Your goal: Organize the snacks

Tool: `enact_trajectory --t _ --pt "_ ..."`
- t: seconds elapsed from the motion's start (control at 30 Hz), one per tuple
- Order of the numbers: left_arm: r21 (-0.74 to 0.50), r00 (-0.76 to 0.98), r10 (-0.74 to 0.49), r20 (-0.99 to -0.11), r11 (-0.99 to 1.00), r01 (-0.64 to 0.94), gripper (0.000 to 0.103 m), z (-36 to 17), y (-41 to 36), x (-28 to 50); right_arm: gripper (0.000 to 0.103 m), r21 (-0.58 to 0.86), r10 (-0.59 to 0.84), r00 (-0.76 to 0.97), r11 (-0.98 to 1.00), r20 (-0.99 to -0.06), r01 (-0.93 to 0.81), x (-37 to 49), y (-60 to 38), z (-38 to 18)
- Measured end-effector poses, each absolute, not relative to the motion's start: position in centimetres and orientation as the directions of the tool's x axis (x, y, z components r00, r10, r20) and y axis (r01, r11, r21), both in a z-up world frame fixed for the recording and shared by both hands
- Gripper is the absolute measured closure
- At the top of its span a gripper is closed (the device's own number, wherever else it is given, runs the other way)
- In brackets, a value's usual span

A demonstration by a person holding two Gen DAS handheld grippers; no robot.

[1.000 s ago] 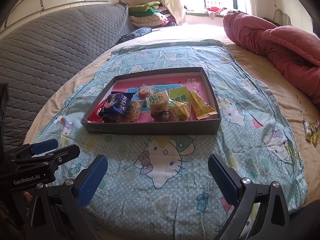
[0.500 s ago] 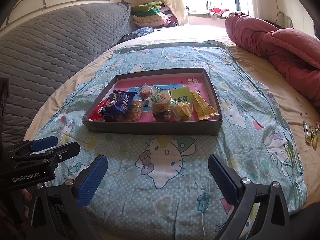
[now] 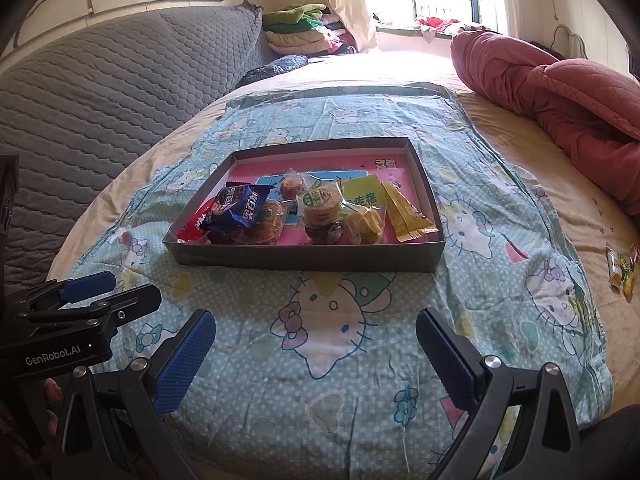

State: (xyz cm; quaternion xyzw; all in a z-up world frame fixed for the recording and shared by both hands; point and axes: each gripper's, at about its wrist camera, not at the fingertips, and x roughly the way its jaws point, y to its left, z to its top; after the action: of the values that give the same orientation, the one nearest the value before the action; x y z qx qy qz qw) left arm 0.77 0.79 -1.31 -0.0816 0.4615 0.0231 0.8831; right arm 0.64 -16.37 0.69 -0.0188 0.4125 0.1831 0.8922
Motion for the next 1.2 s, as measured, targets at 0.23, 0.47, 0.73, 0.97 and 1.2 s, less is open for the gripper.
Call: enact_trajectory --t 0.23,0.47,0.73,0.97,1.2 --pt "-0.116 0.573 -0.03 -0.819 0.987 -0.114 0.024 -1.25 0.63 0.75 0.002 0.118 0.311 0.596 0.933 -0.74 -0.34 0.65 -16.35 0.74" --pt "-0.113 0.574 -0.026 -0.819 0.987 -0.116 0.024 -1.27 0.64 0.74 0.002 0.117 0.307 0.596 0.934 -0.742 -0.337 0.68 -16.5 0.73" --pt "-0.108 0.578 -0.022 -0.816 0.988 -0.114 0.024 -1.22 0.59 0.68 0.002 0.119 0.311 0.596 0.933 -0.74 -0.339 0.66 -16.6 0.72" --pt "-0.105 0.58 -0.02 -0.814 0.988 -0.114 0.024 -1.0 0.51 0.61 0.002 0.115 0.307 0.596 0.934 -0.742 -0.338 0.65 -16.5 0.75" --pt "-0.104 0.579 -0.017 -0.815 0.988 -0.116 0.024 -0.93 0.5 0.56 0.002 0.116 0.306 0.597 0.935 -0.741 -0.335 0.64 -16.51 0.78"
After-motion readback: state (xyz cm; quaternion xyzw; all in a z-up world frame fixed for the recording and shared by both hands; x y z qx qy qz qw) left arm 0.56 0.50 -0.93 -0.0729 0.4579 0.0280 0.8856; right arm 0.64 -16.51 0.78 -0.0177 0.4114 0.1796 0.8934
